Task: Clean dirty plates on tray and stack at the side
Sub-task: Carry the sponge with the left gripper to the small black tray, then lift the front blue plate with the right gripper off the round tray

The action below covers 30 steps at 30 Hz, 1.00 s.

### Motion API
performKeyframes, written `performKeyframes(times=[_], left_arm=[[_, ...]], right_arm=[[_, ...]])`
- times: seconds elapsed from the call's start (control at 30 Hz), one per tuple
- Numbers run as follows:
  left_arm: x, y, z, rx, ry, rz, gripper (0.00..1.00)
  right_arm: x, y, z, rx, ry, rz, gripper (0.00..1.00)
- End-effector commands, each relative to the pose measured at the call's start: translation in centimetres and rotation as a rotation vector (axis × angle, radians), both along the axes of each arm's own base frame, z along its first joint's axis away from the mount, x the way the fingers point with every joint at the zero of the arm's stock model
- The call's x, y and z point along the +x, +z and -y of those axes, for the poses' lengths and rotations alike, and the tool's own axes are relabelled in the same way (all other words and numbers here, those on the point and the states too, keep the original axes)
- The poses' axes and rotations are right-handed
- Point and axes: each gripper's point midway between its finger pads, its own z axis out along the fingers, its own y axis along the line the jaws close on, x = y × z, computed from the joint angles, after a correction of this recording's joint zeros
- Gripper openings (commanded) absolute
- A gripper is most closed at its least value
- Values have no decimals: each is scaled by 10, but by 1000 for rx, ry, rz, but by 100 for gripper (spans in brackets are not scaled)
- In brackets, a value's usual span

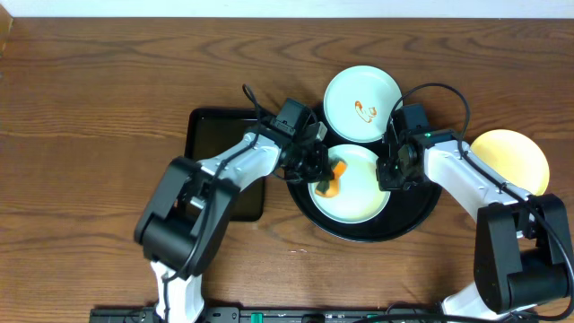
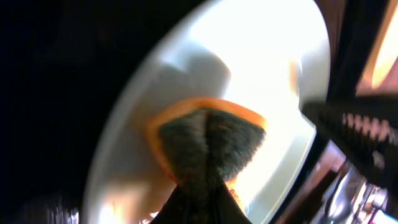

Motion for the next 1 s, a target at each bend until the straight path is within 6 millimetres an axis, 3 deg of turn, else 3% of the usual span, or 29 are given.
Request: performKeyframes(times=[0.0, 0.13, 0.27, 0.47, 0.63, 0.83, 0.97], left_arm=[[-3, 47, -6, -35, -113, 166, 7], [9, 52, -45, 200, -43, 275, 8], [28, 57, -93, 452, 68, 375, 7], [39, 53, -138, 608, 191, 362, 8], [45, 51, -174, 694, 332, 317, 8], [52, 50, -200, 704, 437, 273, 8], [51, 48, -207, 714, 448, 255, 8]], right_arm=[[0, -2, 5, -22, -14, -7, 11], [4, -2, 4, -18, -14, 14, 18], [10, -6, 0, 9, -11, 50, 17], [5, -18, -11, 78, -2, 63, 17], [-2, -26, -10, 81, -23, 51, 1], [6, -19, -19, 130, 21, 85, 1], [22, 5, -33, 194, 97, 173, 1]])
